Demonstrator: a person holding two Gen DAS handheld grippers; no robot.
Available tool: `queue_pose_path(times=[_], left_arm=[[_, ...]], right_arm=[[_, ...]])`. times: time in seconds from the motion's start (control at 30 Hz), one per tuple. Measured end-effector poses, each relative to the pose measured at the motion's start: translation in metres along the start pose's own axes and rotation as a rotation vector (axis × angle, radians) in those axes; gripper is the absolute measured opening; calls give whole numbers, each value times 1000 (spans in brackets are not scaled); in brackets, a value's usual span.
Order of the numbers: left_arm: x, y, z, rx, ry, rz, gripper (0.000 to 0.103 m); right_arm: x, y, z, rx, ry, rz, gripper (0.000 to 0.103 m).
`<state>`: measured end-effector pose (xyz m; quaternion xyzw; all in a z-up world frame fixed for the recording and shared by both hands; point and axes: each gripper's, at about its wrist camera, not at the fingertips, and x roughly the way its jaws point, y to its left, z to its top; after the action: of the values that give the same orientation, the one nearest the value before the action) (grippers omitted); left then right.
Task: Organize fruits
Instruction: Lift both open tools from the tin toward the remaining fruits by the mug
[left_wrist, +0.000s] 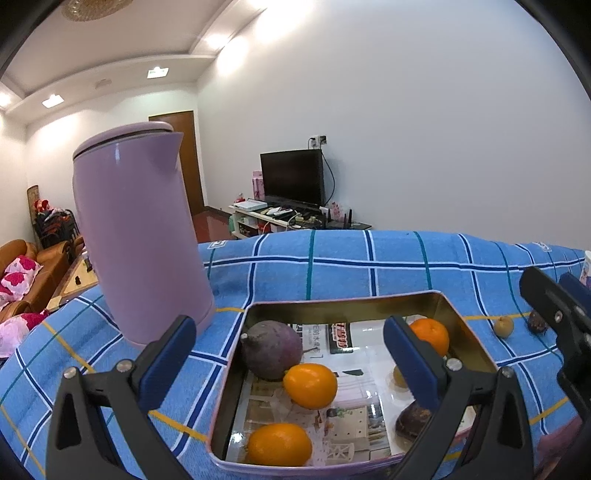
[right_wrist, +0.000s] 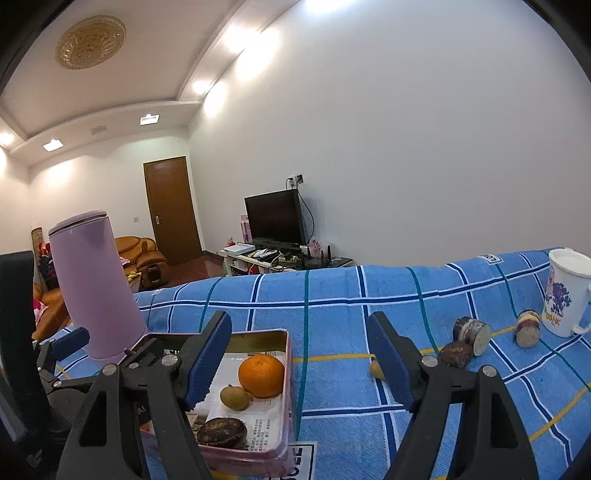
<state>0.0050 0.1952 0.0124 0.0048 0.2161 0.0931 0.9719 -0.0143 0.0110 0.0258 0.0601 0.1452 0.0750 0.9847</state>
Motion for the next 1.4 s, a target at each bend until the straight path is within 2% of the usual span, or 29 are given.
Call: queue_pose_path(times=[1.4], left_arm=[[-8,-13,-4,3,6,-10,103]], right_arm=[[-17,-29,0,-2,14,-76,77]])
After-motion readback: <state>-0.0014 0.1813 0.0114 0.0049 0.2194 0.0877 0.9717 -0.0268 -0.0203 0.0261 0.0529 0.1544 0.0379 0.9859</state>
